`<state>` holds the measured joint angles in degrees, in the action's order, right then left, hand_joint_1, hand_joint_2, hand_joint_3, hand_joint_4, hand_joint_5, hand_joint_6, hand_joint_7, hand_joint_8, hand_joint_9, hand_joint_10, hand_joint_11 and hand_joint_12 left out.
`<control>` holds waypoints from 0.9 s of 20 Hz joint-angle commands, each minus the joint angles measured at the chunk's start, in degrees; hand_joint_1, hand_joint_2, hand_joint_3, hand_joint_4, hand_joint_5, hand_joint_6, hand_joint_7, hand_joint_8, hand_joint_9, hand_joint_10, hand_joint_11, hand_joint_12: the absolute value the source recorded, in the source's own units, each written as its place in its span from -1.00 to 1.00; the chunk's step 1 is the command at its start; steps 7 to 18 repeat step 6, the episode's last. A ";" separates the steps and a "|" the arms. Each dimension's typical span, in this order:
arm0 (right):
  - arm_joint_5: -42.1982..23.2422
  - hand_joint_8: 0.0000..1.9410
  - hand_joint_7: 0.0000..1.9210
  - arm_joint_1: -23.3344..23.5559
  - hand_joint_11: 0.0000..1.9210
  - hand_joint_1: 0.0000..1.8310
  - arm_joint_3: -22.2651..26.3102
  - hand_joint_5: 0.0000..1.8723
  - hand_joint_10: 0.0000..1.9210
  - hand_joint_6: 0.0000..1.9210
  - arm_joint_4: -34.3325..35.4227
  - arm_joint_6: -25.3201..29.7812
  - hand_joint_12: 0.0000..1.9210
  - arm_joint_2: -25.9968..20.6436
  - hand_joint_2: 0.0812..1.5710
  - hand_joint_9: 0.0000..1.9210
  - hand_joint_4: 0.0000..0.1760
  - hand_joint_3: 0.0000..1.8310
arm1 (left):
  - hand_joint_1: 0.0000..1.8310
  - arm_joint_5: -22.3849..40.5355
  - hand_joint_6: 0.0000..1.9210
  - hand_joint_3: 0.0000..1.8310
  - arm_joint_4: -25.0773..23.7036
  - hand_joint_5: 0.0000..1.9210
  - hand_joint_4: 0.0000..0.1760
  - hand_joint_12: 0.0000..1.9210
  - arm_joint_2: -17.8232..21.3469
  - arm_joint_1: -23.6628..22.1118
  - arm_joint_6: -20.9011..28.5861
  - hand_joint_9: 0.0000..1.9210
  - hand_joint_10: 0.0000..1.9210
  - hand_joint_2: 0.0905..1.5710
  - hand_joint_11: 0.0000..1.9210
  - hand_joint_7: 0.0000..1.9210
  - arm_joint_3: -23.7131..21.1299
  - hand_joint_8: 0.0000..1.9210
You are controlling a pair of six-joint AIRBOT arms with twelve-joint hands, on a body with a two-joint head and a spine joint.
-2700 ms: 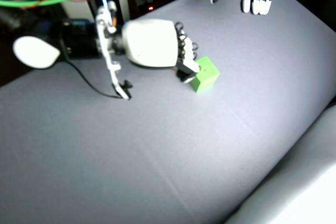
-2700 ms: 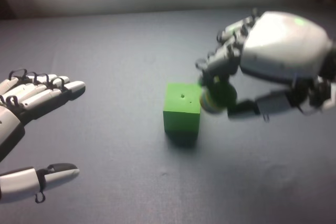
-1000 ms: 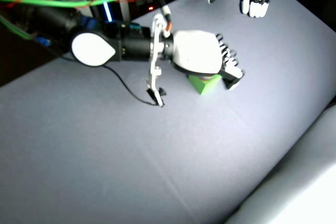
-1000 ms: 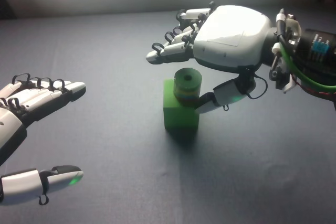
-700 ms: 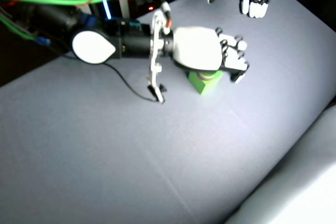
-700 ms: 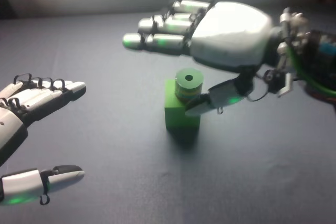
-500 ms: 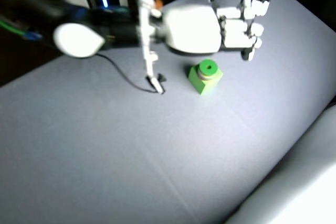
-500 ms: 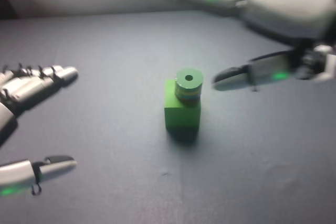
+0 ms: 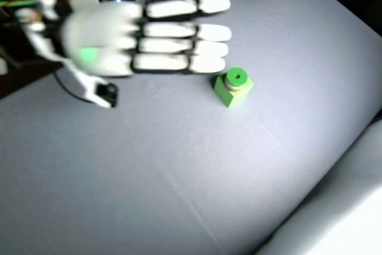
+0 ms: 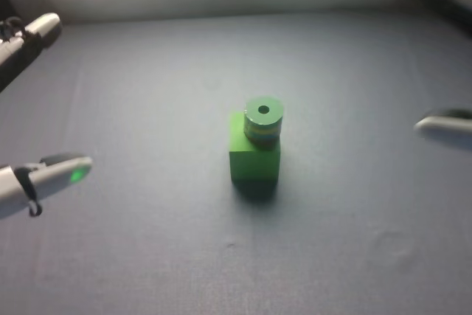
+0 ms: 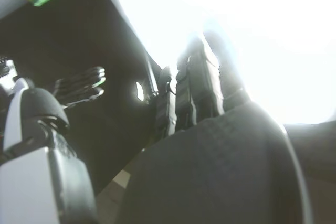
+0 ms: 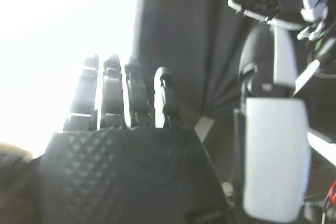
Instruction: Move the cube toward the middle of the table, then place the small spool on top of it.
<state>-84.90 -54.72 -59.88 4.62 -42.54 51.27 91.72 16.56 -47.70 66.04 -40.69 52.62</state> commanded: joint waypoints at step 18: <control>-16.14 -0.98 -0.72 -0.90 -0.95 -0.25 5.27 -0.58 -0.99 -0.98 -1.59 -6.03 -1.00 -4.31 0.53 -0.81 -0.22 -1.00 | -0.90 7.31 -0.99 -0.97 -6.58 -0.84 0.99 -1.00 0.54 -9.92 -1.08 -1.00 -1.00 0.75 -1.00 -1.00 1.06 -1.00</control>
